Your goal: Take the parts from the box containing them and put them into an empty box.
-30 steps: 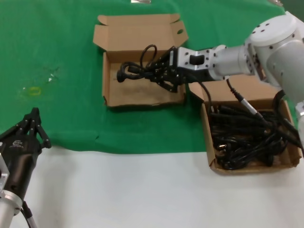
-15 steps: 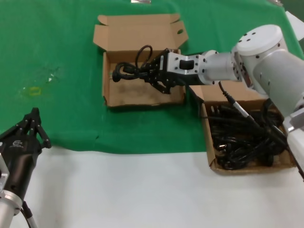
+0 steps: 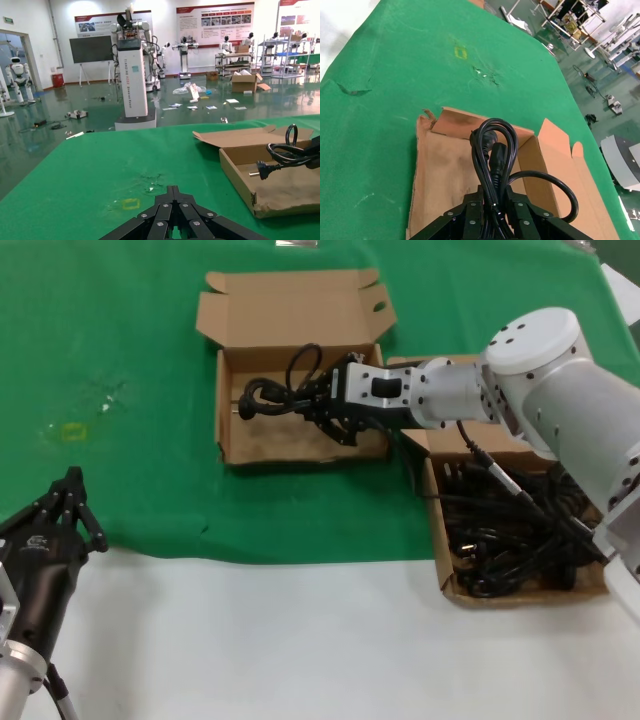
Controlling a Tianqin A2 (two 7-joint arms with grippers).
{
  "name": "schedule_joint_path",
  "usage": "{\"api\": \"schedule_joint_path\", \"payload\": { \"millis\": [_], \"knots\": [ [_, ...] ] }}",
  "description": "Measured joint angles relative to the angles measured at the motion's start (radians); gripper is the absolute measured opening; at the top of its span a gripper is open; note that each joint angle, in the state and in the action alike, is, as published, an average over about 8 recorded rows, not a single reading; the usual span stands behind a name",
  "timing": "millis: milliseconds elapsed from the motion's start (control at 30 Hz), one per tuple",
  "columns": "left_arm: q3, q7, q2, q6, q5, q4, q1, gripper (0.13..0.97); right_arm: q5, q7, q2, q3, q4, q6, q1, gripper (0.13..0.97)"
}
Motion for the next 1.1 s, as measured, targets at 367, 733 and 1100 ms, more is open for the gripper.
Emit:
{"api": "schedule_joint_path", "payload": {
  "millis": [367, 733, 1100],
  "knots": [
    [0.000, 0.000, 0.000, 0.000, 0.000, 0.000, 0.000, 0.144, 0.129, 0.005, 0.000, -0.140, 0.006, 0.020, 0.000, 0.221],
    [0.000, 0.000, 0.000, 0.000, 0.000, 0.000, 0.000, 0.144, 0.231, -0.007, 0.000, -0.230, 0.013, 0.032, -0.001, 0.279],
    [0.000, 0.000, 0.000, 0.000, 0.000, 0.000, 0.000, 0.144, 0.258, -0.033, 0.000, -0.219, 0.001, 0.029, 0.007, 0.456]
  ]
}}
